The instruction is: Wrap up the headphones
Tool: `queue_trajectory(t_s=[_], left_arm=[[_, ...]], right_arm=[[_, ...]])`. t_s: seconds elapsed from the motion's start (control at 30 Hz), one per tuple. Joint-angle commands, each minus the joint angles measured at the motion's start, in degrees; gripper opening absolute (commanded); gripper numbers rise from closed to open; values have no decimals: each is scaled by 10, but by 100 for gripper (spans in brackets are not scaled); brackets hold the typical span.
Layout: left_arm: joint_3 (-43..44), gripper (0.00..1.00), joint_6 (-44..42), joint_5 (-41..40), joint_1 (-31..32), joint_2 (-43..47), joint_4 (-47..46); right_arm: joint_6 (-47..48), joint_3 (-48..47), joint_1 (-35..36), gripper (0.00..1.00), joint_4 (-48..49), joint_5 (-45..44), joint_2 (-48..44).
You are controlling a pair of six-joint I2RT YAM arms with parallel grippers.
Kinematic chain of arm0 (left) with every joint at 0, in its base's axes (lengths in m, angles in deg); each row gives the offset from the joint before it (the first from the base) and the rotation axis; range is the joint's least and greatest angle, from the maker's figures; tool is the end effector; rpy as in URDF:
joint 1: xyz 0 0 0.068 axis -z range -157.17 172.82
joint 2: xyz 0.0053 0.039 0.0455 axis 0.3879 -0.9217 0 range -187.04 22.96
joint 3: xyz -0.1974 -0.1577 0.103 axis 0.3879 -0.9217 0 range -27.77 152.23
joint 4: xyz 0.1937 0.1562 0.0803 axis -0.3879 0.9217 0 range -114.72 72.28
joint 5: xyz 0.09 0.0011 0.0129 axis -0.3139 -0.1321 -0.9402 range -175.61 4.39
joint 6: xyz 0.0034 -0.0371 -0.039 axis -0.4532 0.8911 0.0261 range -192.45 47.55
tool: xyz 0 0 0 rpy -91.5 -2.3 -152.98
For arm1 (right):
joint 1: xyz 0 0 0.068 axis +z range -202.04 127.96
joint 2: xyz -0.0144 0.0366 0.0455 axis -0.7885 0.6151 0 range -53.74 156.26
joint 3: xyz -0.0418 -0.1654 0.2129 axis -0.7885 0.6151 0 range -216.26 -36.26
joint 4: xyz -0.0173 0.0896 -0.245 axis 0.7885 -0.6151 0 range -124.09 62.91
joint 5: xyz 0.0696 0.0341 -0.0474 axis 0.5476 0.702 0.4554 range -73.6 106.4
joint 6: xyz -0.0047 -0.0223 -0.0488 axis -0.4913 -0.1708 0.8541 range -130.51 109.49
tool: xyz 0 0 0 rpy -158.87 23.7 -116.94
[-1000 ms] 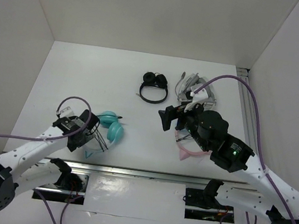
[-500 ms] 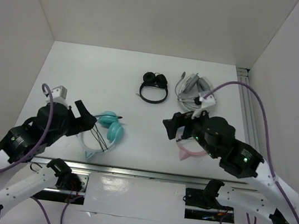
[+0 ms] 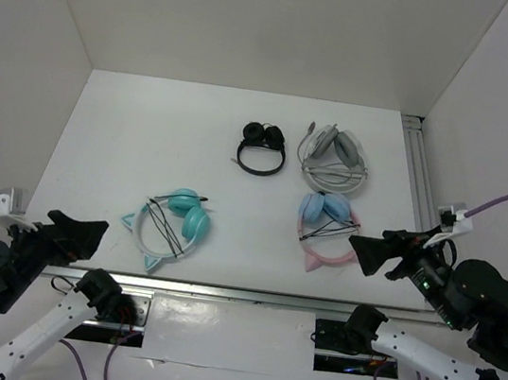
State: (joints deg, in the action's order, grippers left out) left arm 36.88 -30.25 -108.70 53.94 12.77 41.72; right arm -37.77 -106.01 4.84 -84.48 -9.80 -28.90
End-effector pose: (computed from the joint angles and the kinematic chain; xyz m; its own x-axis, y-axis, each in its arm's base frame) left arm -0.0285 0.0336 0.3723 -0.2303 -0.5826 -0.7794 -0.0106 0.8024 -0.5967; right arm 0.0213 0.0039 0.4170 -0.3413 0.2290 -0.9116 -0.4047 0.8396 0.3624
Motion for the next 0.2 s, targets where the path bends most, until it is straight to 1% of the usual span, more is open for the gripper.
queue_trajectory(t_s=[0.0,0.17], left_arm=[[10,99,-2,-14,1,11,15],[10,99,-2,-20,1,11,15]], right_arm=[[-22,-11,-10,100,-74,-15,-12],[-16,-21,-16,100,-74,-20,-18]])
